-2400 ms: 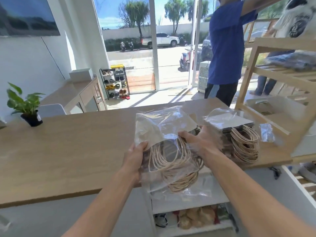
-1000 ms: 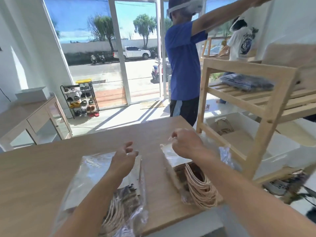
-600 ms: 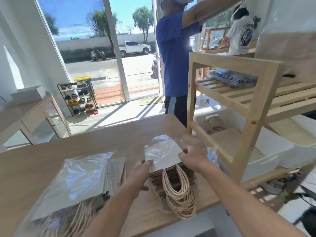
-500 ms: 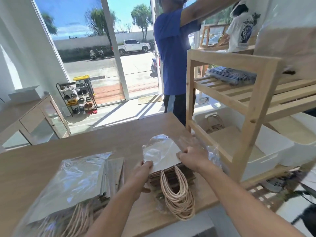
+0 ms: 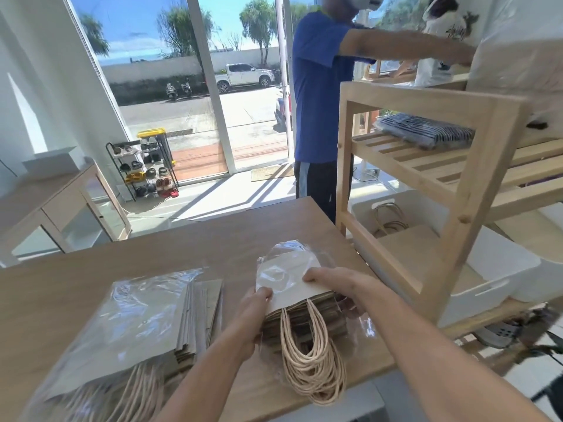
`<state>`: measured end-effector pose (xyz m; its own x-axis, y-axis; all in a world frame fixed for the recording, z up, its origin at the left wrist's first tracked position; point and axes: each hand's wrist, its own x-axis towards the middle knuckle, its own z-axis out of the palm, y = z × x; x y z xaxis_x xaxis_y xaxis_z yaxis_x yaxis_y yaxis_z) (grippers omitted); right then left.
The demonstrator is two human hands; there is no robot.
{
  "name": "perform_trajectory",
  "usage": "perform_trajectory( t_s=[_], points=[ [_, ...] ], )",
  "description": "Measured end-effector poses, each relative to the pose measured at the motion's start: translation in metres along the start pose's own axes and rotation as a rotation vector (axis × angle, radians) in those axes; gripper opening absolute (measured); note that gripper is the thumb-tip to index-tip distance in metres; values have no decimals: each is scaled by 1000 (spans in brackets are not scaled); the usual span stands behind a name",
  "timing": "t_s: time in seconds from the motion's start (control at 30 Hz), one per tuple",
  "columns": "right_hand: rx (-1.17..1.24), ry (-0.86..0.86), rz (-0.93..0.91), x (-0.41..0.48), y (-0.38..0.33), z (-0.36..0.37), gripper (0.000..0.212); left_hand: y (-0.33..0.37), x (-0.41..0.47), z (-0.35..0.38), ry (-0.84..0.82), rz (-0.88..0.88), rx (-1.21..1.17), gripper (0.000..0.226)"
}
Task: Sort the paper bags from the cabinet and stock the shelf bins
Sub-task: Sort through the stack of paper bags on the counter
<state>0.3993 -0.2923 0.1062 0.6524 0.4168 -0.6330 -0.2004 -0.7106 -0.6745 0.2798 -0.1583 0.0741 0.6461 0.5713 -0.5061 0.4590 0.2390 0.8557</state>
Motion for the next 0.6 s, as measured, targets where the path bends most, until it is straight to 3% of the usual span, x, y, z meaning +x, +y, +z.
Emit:
perform_trajectory(
  t_s=[0.27, 0.43, 0.6],
  points=[
    [233, -145, -17, 14, 5, 4, 51, 3, -4, -2, -6, 1, -7, 18],
    [440, -249, -70, 16, 7, 11, 30, 7, -6, -6, 6, -34, 32, 21],
    [518, -285, -84, 16, 11, 11, 22, 13, -2, -19, 37, -89, 58, 23]
  ],
)
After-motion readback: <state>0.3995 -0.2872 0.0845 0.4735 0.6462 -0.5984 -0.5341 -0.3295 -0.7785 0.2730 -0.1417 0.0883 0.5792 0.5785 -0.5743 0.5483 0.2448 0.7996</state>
